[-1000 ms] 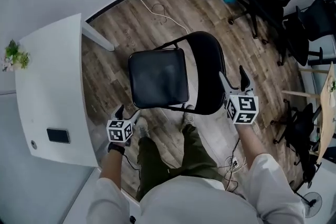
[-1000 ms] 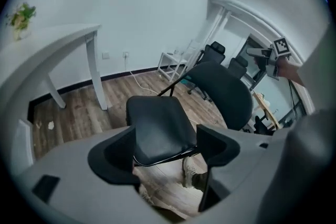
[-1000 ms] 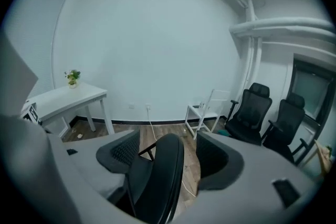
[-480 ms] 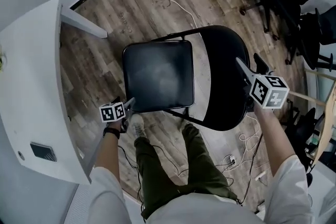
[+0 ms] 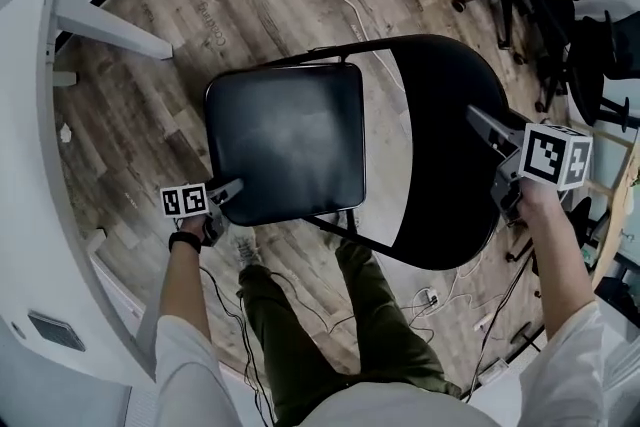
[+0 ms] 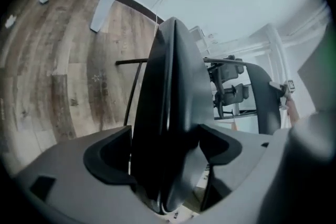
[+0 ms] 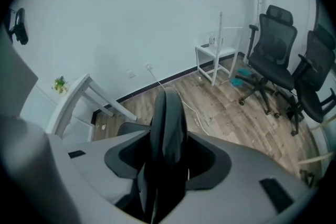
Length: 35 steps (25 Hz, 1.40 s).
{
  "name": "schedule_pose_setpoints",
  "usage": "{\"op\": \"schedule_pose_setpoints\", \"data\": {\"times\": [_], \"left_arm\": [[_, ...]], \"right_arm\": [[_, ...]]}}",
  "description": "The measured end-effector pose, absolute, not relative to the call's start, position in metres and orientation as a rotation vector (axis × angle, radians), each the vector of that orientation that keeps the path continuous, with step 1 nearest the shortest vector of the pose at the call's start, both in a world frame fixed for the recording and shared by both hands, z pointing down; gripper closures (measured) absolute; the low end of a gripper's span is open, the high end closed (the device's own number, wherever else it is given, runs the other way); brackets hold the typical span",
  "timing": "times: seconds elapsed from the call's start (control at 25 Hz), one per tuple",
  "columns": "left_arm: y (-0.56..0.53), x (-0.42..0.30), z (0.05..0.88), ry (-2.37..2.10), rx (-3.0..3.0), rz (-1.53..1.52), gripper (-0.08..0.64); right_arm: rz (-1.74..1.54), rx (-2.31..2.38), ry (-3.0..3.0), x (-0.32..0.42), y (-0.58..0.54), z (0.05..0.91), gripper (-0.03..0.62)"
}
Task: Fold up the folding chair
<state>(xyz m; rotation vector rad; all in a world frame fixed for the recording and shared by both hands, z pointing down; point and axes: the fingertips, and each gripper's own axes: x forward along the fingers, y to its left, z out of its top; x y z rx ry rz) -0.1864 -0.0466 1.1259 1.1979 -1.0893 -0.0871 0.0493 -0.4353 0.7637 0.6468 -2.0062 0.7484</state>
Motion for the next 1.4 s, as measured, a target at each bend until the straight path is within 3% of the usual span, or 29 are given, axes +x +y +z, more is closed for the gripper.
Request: {"op": "schedule_pose_setpoints", "data": {"times": [0.2,0.4,0.84,1.4], "left_arm": [[-0.050,-0.173,1.138,-0.919,1.245,-0.310,0.161],[-0.052,-0.173,1.138,-0.897,1.268,-0.311,0.166],[-0.048,-0.159,1.102,-0.971,1.208,-0.226,0.176],[-0.084,-0.085,0.963,-0.993,1.233,-0.179,0.202]], "right_arm": [[0.855,0.521,-2.005,0.042,-0.425,0.772,0.445],[0.864,0.476,-2.012,0.040,-0.422,0.772,0.488],[0.926,0.427,-1.990,0.024,-0.408,0.743,0.528],[0.997,0.437,-1.949,0.031,-0.398,0.667,0.509]]}}
